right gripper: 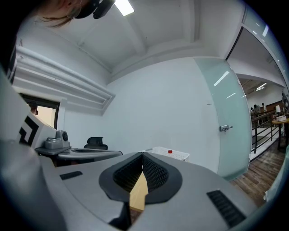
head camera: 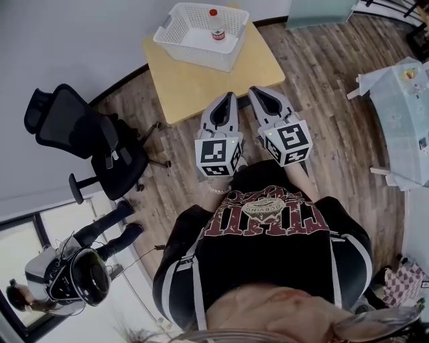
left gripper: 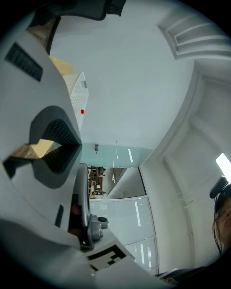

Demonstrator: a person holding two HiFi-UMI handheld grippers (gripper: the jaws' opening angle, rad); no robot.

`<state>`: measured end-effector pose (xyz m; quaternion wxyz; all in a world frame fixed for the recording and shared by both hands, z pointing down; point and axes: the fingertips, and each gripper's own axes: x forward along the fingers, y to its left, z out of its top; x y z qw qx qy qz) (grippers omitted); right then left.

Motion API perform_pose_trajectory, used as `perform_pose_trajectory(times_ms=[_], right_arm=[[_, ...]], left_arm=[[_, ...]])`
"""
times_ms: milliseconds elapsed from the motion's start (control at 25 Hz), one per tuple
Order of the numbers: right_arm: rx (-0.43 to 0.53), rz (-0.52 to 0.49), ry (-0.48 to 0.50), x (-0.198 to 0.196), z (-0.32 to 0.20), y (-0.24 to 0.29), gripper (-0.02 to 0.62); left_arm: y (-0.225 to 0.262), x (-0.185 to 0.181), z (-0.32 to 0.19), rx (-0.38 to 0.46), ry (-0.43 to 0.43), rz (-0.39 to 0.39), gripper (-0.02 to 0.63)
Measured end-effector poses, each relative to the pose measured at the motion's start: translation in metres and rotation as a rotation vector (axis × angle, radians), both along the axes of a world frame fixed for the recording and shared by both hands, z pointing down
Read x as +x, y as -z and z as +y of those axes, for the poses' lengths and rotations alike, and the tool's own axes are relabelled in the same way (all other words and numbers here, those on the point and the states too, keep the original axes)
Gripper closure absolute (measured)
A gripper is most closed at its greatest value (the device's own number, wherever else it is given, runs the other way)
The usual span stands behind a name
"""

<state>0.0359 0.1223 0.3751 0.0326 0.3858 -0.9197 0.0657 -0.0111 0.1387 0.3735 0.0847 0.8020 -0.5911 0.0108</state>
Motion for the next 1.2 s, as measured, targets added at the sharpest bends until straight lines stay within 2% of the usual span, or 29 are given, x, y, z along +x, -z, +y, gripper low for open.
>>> perform_pose_trajectory(times_ms=[400, 800, 1200], right_arm=[[-0.002, -0.002, -0.02, -0.028, -0.019, -0.008, 0.577], [-0.01, 0.002, -0.064, -0.034, -0.026, -0.013, 0.577], [-0.019, 0.005, -0.062, -0.036, -0.027, -0.017, 0.577]], left_arm=[[-0.005, -0.025, -0.02, 0.006, -0.023, 0.01, 0.558], [-0.009, -0.039, -0.024, 0.002, -0.025, 0.005, 0.558], [-0.011, -0.04, -0.023, 0.002, -0.018, -0.009, 0.558]])
